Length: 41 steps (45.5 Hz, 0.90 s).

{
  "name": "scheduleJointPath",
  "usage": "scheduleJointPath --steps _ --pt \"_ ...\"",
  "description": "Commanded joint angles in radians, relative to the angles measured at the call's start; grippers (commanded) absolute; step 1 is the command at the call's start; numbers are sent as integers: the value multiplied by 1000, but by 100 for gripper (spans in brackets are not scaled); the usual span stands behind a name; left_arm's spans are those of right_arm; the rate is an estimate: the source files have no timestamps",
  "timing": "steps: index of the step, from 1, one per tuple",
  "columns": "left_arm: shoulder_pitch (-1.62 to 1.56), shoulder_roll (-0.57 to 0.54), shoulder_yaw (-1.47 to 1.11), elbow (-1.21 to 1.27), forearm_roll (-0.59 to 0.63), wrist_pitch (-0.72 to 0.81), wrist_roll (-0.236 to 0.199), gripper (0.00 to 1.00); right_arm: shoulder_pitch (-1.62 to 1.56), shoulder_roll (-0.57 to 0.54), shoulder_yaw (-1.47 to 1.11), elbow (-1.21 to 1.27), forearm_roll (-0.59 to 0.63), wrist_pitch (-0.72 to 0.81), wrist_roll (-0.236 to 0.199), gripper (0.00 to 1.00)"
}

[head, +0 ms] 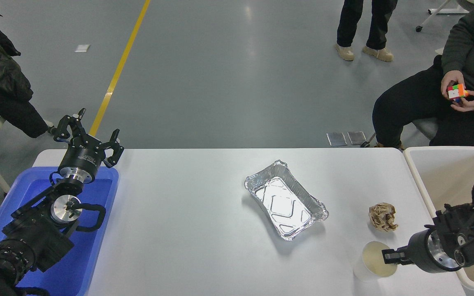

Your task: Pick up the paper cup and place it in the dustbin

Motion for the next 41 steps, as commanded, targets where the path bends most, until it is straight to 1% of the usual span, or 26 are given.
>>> scheduleJointPath --steps 1,8,20,25,33,41 --pt "0 0 0 0 0 0 0 99 43 -31 -1 30 7 10 0 0" --pt "0 0 0 0 0 0 0 99 109 -77 -15 70 3 25 2 0" --pt "0 0 0 0 0 0 0 99 273 -162 -90 115 -24 111 3 0" --pt "0 0 0 0 0 0 0 99 337 -178 -105 124 -53 143 3 0" --pt "0 0 0 0 0 0 0 99 431 -205 -107 128 -56 229 2 0" --pt "0 0 0 0 0 0 0 99 553 -208 -110 127 -55 337 -3 0"
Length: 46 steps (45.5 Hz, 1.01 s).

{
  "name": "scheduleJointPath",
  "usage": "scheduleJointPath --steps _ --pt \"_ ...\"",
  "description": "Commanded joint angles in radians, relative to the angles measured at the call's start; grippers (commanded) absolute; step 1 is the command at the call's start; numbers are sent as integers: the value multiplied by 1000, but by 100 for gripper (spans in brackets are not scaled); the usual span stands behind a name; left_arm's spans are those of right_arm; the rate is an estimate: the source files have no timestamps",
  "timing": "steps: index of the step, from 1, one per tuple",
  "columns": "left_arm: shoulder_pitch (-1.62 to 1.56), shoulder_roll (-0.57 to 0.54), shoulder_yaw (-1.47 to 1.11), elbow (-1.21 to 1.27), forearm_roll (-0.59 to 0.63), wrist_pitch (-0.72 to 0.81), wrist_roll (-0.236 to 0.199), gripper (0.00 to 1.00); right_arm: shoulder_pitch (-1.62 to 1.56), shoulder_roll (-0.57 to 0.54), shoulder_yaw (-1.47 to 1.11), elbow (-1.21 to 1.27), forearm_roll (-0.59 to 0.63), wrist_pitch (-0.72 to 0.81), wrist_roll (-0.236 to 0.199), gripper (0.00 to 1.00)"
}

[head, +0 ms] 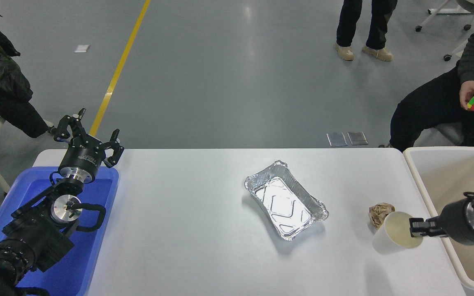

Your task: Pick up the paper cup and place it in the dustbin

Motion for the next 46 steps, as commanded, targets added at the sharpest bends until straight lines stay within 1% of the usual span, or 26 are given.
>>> scheduleJointPath --steps 1,7,11,15,25,33,36,41,46 --pt "0 0 0 0 0 0 0 99 172 -20 -18 7 -6 142 -6 0" --pt "0 0 0 0 -2 0 0 99 267 -20 -55 5 -6 218 -6 0" --pt "0 0 0 0 0 0 0 99 358 -20 -90 4 -6 310 -6 0" --pt "0 0 0 0 0 0 0 99 413 -26 -128 2 -9 360 -5 0" --pt "0 0 0 0 0 0 0 99 526 -31 -171 -4 -8 426 -6 0" --pt "0 0 0 0 -2 0 0 99 585 -40 -176 -51 14 437 -9 0" --pt "0 0 0 0 0 0 0 99 600 -48 -170 -96 49 428 -13 0" --pt "0 0 0 0 0 0 0 99 602 -53 -165 -171 152 417 -17 0" --pt "0 0 0 0 0 0 0 99 577 -52 -167 -244 221 376 -17 0"
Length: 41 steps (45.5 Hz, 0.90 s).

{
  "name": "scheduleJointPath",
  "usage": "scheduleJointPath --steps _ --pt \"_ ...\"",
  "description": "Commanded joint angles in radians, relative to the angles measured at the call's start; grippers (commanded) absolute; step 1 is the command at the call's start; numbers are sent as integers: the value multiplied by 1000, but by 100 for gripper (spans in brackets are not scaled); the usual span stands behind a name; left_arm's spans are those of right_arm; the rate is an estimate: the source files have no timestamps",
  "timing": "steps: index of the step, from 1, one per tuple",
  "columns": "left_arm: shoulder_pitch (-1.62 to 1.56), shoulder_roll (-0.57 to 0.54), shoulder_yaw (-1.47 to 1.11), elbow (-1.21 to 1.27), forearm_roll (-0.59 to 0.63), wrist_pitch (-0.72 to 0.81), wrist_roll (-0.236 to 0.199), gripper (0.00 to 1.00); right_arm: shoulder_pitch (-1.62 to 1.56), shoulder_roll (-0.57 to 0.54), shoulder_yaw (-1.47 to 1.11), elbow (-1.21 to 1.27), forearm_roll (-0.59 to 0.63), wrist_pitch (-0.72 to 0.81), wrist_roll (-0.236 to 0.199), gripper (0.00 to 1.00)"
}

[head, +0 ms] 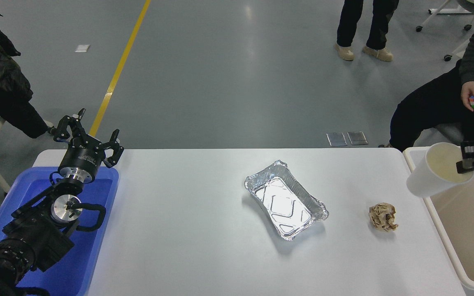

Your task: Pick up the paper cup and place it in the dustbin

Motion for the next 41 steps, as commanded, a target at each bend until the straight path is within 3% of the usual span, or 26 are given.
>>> scheduleJointPath --steps 1,10,20,29,41 --pt "0 0 0 0 1 0 0 99 -1 -7 -4 -145 142 -49 -6 0" --pt "0 0 0 0 1 0 0 99 -116 -56 2 -212 218 -156 -4 0" --pt "0 0 0 0 1 0 0 99 -315 -156 51 -310 301 -376 -3 0" --pt "0 0 0 0 1 0 0 99 -600 -332 362 -456 304 -522 -3 0" --pt "0 0 0 0 1 0 0 99 -994 -377 697 -626 315 -629 8 0"
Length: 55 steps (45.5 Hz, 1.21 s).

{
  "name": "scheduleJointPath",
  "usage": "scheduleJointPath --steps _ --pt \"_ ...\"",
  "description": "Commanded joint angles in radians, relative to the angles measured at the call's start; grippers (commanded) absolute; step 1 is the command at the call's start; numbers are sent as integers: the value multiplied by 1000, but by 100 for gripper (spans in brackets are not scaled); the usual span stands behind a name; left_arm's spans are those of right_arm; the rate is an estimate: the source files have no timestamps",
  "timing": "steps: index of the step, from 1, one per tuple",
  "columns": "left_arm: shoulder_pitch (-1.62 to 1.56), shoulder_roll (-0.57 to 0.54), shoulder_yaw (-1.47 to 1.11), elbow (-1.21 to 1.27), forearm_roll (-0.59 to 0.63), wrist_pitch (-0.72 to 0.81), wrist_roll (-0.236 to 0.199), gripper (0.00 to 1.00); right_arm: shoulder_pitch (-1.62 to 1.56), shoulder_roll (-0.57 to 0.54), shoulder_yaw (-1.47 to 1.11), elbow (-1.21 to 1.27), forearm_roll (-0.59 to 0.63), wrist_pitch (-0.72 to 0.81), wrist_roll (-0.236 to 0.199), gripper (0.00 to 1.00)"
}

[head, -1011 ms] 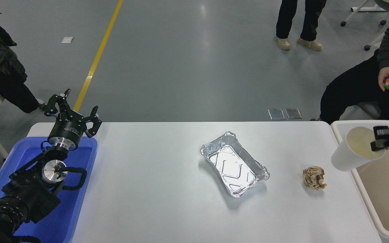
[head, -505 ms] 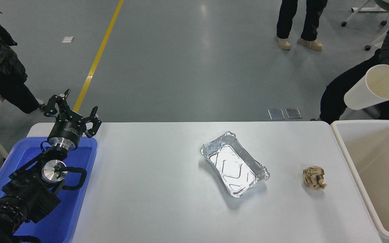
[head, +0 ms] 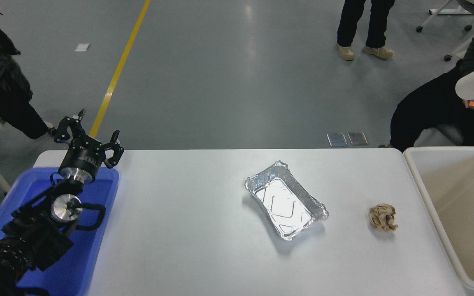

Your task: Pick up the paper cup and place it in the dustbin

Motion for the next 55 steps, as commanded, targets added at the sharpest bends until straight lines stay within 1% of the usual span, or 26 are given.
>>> scheduleJointPath --steps 1,9,19,24,31,36,46,51,55 --pt "0 0 0 0 0 0 0 99 -371 -73 328 -152 17 -131 8 0" --pt "0 0 0 0 0 0 0 99 -634 -59 588 -239 16 -171 8 0" --pt "0 0 1 0 0 0 0 99 -911 -13 898 -334 16 -174 8 0" --pt "0 0 1 0 0 0 0 99 -985 -3 1009 -357 17 -173 8 0" --pt "0 0 2 0 0 0 0 99 -1059 40 1089 -407 17 -173 8 0" --pt "0 0 2 0 0 0 0 99 -1106 106 1147 -480 19 -174 6 0" --pt "0 0 2 0 0 0 0 99 -1217 258 1374 -706 19 -153 -9 0" --pt "0 0 2 0 0 0 0 99 -1248 304 1428 -804 20 -108 -31 0" --pt "0 0 2 0 0 0 0 99 -1280 349 1478 -890 20 -65 -35 0"
